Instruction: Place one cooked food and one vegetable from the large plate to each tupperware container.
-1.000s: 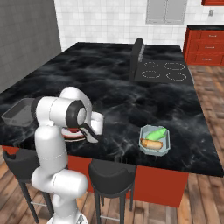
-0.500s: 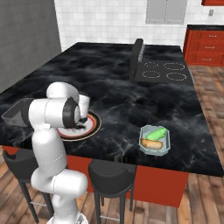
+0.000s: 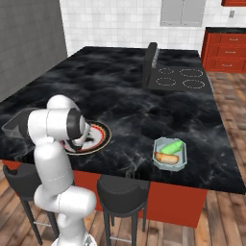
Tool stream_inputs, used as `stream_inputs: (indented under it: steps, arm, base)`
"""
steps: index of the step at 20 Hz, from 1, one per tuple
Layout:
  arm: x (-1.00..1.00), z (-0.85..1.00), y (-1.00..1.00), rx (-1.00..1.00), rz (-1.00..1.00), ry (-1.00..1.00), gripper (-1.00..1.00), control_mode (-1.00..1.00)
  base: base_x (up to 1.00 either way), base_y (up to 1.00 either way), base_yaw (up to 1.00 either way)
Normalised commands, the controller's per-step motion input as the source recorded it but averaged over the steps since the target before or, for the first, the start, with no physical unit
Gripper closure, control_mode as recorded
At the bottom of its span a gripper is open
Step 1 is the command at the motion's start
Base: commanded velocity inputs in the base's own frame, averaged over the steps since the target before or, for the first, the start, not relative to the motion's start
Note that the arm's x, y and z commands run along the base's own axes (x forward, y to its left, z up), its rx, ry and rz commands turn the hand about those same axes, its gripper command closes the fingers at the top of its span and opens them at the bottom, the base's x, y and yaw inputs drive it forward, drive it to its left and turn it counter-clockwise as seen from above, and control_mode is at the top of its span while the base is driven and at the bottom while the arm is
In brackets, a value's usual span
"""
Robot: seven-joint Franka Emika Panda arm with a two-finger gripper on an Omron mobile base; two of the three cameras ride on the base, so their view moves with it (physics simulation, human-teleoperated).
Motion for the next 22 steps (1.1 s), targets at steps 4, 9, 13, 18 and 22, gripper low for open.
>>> stream_inputs:
  steps: [4,9,13,18,22]
  arm:
    - [0.46,1.0,0.22,-0.02,0.1,0.29,1.0,-1.0]
    - [0.68,1.0,0.19,-0.07,0.11,0.21,1.0,-1.0]
    - [0.81,1.0,0.08,-0.08,0.05,0.05,1.0,-1.0]
    - [0.79,1.0,0.15,-0.1,0.01,0.05,1.0,-1.0]
    - [0.59,1.0,0.47,-0.13,0.01,0.12,1.0,-1.0]
  base:
    - [0.0,0.0,0.0]
    - [0.0,0.0,0.0]
    - [0.0,0.0,0.0]
    - [0.0,0.0,0.0]
    - [0.0,0.0,0.0]
